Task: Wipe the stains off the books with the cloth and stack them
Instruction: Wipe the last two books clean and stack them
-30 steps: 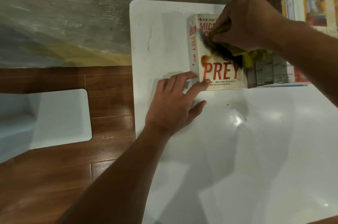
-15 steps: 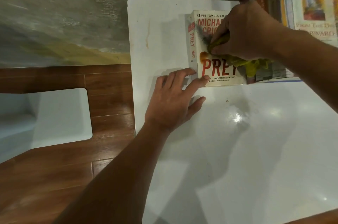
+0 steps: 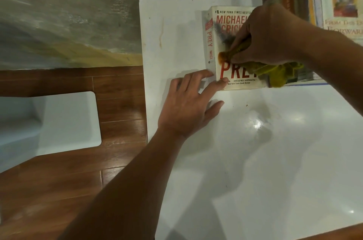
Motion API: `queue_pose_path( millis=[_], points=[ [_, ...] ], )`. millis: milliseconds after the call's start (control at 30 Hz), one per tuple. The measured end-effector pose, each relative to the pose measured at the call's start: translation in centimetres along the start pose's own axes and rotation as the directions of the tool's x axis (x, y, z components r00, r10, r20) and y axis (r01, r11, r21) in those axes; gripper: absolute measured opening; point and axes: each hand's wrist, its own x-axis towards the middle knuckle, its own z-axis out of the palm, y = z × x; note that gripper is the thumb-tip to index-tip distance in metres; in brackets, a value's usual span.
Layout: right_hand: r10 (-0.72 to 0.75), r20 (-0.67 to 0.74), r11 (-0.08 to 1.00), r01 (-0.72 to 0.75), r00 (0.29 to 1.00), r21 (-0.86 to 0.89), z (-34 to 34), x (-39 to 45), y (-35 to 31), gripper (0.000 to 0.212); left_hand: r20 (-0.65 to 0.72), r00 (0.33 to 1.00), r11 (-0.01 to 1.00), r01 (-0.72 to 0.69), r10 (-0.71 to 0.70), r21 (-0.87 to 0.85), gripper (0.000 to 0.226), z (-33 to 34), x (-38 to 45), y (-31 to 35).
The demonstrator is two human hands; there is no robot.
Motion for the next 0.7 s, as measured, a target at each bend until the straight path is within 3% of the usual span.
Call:
queue_pose_path(
  millis=[100,267,400,533,600,700],
  points=[
    [0.078,-0.111,0.996,-0.073,0.991,0.051,0.4,-0.1,0.3,0.041,0.002,1.000,1.000,0.012,-0.012,-0.007,0.047,0.0,0.1,-0.1],
    [0.073,-0.003,0.992,-0.072,0.997,0.105,0.8,-0.8,0.3,0.044,0.003,1.000,1.000,0.006,-0.006,-0.005,0.047,0.0,-0.1,-0.1],
    [0.211,-0.211,0.967,-0.172,0.955,0.187,0.4,0.4,0.5,0.041,0.001,1.000,1.000,0.012,-0.012,-0.006,0.047,0.1,0.0,-0.1],
    [0.337,-0.278,0.934,-0.281,0.900,0.221,-0.1,2.1,0.9,0.045,0.004,1.000,1.000,0.005,-0.005,0.002,0.046,0.1,-0.1,0.0],
    [0.316,-0.281,0.938,-0.253,0.906,0.238,0.0,2.3,0.7,0.043,0.008,1.000,1.000,0.013,-0.013,0.000,0.047,0.1,-0.1,-0.1],
    [0.169,-0.246,0.977,-0.128,0.955,0.171,0.0,1.7,0.2,0.039,0.006,1.000,1.000,0.011,-0.011,-0.010,0.047,0.2,-0.3,-0.2]
  ],
)
